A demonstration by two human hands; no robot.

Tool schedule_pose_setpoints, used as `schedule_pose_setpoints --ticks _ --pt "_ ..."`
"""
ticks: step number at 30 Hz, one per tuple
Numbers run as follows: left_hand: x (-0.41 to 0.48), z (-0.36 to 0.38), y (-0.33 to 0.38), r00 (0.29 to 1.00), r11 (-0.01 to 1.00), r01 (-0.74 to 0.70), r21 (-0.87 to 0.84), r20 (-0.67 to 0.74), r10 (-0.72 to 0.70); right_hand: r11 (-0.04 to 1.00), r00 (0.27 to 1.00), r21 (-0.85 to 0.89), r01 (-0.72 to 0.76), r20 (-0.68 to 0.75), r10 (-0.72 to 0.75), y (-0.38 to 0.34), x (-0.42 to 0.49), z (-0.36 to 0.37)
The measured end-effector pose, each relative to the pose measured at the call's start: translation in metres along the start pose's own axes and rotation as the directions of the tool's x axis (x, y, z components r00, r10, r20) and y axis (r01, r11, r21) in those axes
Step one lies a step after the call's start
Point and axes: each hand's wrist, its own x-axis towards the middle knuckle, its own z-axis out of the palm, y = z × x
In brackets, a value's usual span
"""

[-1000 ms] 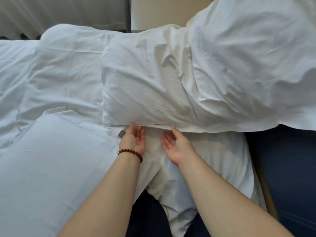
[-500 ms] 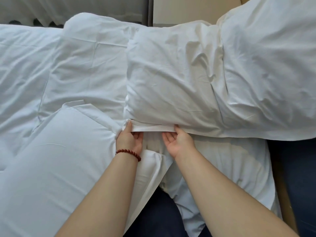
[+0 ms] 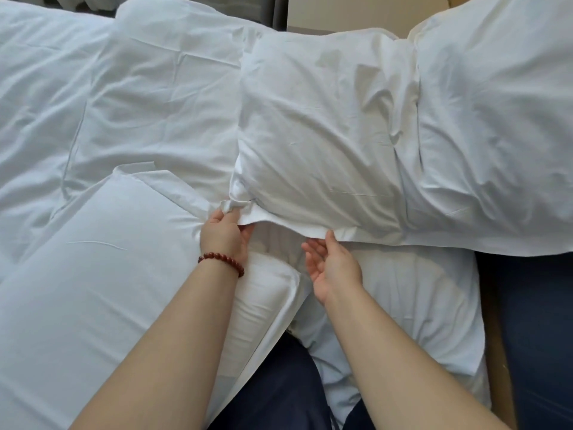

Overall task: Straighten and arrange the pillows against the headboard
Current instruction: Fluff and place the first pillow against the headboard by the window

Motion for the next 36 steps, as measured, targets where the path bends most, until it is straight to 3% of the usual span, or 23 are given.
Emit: schedule_pose_setpoints --ticks 2,5,8,10,12,14,16,17,18,20,22,26,28,31,36 --pt "-0.004 -0.002 0.000 0.991 0.990 -0.115 0.085 -0.061 0.120 0.993 0.998 -0.098 0.064 -0.020 -0.067 0.001 -0.006 0.000" --pt "-0.005 -0.001 0.007 0.981 0.987 -0.162 -0.023 -0.113 0.158 0.918 0.968 -0.311 0.245 0.019 -0.252 -0.005 -0.011 0.007" --pt "0.014 -0.004 0.017 0.999 0.995 0.009 -0.102 -0.049 -0.015 0.665 0.837 -0.520 0.537 0.226 -0.499 -0.016 -0.009 0.026" --pt "0.024 -0.006 0.025 0.991 0.990 0.130 -0.058 0.008 -0.130 0.487 0.732 -0.560 0.670 0.388 -0.561 -0.025 -0.007 0.047" --pt "0.027 -0.004 0.031 0.972 0.976 0.218 -0.011 0.095 -0.216 0.290 0.590 -0.547 0.785 0.519 -0.618 -0.034 0.000 0.070" --pt "0.029 0.001 0.038 0.943 0.961 0.275 0.040 0.186 -0.277 -0.041 0.340 -0.507 0.861 0.635 -0.694 -0.040 0.011 0.090" --pt "0.032 0.005 0.044 0.941 0.957 0.262 0.122 0.187 -0.282 -0.340 0.132 -0.483 0.807 0.708 -0.694 -0.047 0.030 0.104" --pt "0.035 0.004 0.044 0.957 0.966 0.206 0.158 0.171 -0.232 -0.447 0.092 -0.507 0.738 0.730 -0.677 -0.051 0.041 0.108" --pt "0.038 0.003 0.043 0.983 0.975 0.105 0.194 0.130 -0.132 -0.517 0.102 -0.542 0.662 0.750 -0.654 -0.057 0.051 0.110" --pt "0.035 -0.002 0.040 0.992 0.938 -0.122 0.323 0.008 0.127 -0.584 0.207 -0.596 0.550 0.776 -0.596 -0.070 0.066 0.109" --pt "0.029 -0.005 0.035 0.973 0.890 -0.210 0.405 -0.005 0.231 -0.599 0.294 -0.610 0.519 0.786 -0.545 -0.075 0.075 0.104" --pt "0.055 0.003 0.049 0.990 0.943 0.014 0.332 0.125 -0.059 -0.598 0.306 -0.601 0.530 0.794 -0.526 -0.066 0.077 0.099" --pt "0.071 0.014 0.062 0.985 0.911 0.074 0.405 0.112 -0.130 -0.597 0.299 -0.608 0.524 0.787 -0.540 -0.061 0.079 0.097" --pt "0.085 0.024 0.071 0.999 0.844 0.000 0.537 0.035 -0.022 -0.593 0.280 -0.600 0.537 0.790 -0.545 -0.063 0.081 0.097" --pt "0.067 0.017 0.044 0.962 0.831 -0.200 0.520 -0.059 0.268 -0.575 0.256 -0.584 0.574 0.794 -0.551 -0.069 0.083 0.093"
